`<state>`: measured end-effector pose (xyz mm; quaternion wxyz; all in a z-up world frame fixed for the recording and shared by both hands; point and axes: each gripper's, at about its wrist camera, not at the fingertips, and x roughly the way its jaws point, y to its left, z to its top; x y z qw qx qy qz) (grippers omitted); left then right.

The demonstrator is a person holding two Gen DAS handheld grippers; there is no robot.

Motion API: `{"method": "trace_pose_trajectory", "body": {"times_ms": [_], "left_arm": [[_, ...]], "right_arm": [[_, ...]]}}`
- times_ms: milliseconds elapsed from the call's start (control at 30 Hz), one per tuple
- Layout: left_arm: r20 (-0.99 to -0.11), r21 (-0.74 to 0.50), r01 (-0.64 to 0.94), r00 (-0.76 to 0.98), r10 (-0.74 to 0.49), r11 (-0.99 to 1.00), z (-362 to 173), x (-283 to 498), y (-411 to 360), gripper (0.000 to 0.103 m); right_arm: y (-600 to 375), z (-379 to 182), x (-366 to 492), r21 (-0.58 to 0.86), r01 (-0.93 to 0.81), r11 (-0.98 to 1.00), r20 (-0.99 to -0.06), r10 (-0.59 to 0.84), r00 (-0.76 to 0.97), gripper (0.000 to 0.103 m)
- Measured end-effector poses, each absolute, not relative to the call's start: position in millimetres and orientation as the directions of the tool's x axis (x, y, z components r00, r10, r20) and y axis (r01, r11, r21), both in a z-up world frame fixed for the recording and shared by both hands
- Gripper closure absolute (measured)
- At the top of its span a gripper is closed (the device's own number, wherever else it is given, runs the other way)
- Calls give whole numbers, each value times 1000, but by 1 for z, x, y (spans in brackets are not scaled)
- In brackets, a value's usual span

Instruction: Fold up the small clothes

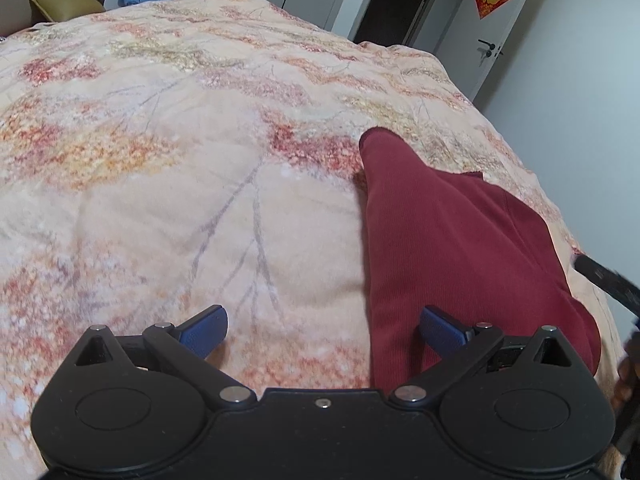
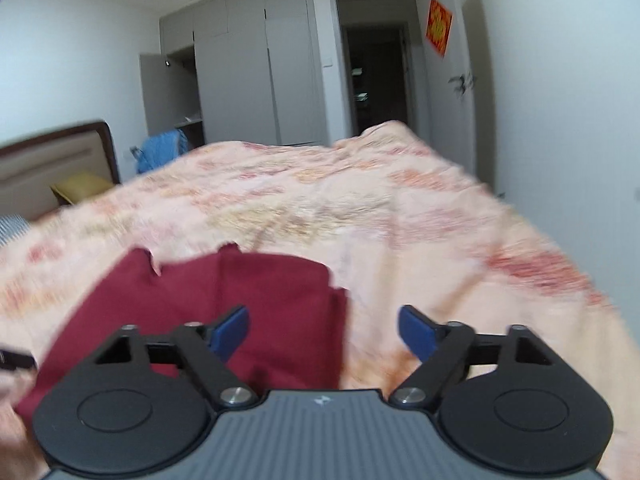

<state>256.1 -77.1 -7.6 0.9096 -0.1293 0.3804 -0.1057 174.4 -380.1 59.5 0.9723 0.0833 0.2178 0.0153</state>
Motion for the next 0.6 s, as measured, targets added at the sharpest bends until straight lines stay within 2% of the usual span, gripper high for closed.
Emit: {"method": "trace_pose_trajectory", "body": {"times_ms": [100,167,267,333,433,600], "left_arm": [[-661,-311,104,690,-294,945,-6,263,-80,1],[-658,-314,112,690,-301,943,-5,267,-83,1],[-651,-316,145,686,-325,938,-2,276,-89,1],[-637,-308,174,693,-339,935,1,281,-96,1],[-630,-303,206,689,-358,930,-2,295,-105,1],[-666,-310,210,648,-369,927,-16,312,-113,1]], "right_arm": [[-385,51,210,242,12,970,-474,107,874,45],[-391,41,230,285,44,958,-531,119,839,67],[-398,30,233,316,65,946,-542,124,831,89],[-400,32,222,300,80,951,-508,89,857,97],[-399,29,216,274,92,957,-507,63,860,98],[-394,21,216,243,101,965,-521,42,852,97]]}}
